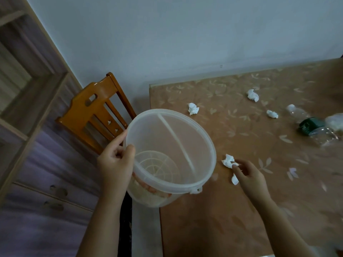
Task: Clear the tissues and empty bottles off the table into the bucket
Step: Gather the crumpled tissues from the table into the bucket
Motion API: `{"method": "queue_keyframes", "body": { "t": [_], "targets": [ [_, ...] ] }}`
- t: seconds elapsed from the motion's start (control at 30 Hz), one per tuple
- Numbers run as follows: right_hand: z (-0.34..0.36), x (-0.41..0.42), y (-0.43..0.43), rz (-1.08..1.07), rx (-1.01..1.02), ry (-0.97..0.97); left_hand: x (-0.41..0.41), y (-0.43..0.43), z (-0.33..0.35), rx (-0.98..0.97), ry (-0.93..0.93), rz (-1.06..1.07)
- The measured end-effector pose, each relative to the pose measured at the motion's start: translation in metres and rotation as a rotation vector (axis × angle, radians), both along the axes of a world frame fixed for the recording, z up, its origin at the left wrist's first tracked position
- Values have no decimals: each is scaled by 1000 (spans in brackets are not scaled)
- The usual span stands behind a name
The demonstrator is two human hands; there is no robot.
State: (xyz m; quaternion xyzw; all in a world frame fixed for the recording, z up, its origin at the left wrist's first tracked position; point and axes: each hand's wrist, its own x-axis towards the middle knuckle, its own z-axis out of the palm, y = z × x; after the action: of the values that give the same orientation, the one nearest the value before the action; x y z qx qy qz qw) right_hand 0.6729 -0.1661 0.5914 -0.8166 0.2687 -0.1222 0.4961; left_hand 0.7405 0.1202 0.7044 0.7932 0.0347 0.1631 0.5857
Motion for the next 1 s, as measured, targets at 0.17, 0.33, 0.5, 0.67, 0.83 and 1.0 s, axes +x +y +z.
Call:
{"method": "queue_keyframes", "body": {
  "t": [0.17, 0.33, 0.5, 0.67, 0.83, 1.0],
  "targets": [
    [-37, 9, -21, -66, -94, 62, 13, -12, -3, 31, 17, 5],
    [-62, 20, -31, -78, -122, 129, 23, -17, -7, 63, 24, -11],
    [-82, 26, -37, -43, -168, 275, 29, -21, -9, 98, 23, -21],
    [-92, 30, -40, -52, -174, 360, 34, -24, -9, 93, 36, -3],
    [-93, 29, -39, -98, -173, 341, 35, -28, -11, 87, 32, 7],
    [-96, 24, -39, -124, -109, 295, 33, -30, -12, 74, 34, 2]
  ]
}}
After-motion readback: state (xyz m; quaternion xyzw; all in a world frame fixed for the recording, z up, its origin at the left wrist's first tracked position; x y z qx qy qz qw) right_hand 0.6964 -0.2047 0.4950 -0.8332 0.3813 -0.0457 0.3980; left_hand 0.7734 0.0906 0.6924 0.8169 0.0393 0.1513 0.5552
